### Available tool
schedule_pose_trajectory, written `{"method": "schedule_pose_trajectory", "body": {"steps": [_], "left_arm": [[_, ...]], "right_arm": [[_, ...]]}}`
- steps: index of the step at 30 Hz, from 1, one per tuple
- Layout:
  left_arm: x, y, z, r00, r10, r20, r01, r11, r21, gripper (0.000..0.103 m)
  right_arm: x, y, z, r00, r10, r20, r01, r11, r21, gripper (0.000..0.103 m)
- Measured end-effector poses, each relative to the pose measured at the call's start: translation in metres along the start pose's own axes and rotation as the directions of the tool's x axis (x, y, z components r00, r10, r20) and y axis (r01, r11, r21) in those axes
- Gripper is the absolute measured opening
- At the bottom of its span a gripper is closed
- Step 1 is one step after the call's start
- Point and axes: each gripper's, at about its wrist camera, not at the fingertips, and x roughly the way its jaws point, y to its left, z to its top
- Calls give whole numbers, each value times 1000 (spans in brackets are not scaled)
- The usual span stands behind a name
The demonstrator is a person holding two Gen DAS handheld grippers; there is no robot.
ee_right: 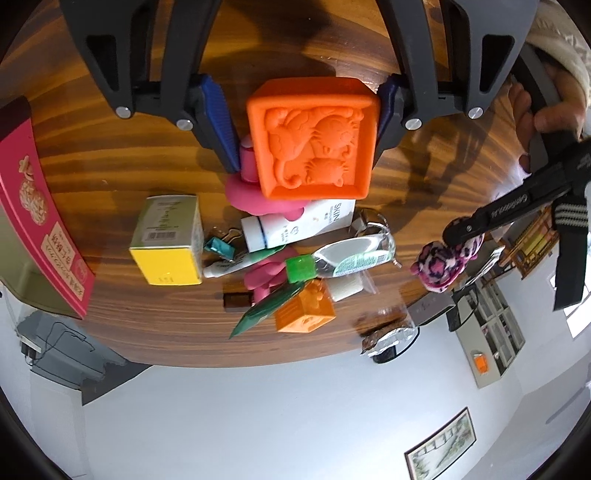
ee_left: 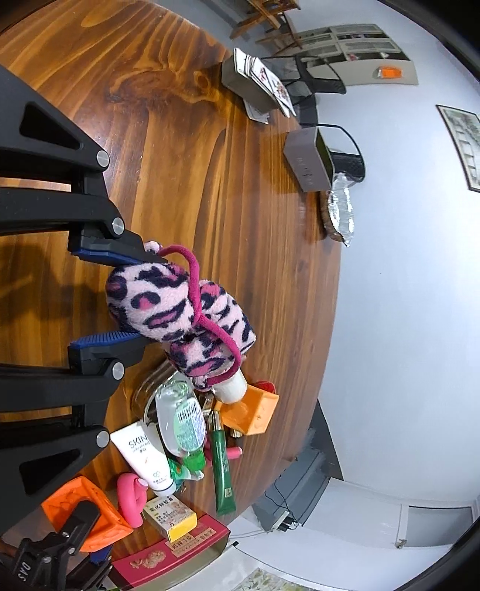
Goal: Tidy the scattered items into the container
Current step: 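Grasp the orange cat mat with the right tool while the left tool grasps the leopard plush, then carry the orange mat and leopard plush with both tools over the pink tin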
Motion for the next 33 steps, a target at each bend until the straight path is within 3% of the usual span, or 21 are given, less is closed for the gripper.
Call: {"method": "schedule_pose_trajectory", "body": {"steps": [27, 33], "left_arm": [[-11, -17, -8, 999, 38, 36, -37, 999, -11, 31], [-19, -35, -13, 999, 10, 50, -10, 1000, 1, 31]], "right_arm": [[-19, -22, 5, 997, -26, 76, 19, 995, 97, 67], [-32, -30, 3, 993, -33, 113, 19, 992, 122, 66]]}}
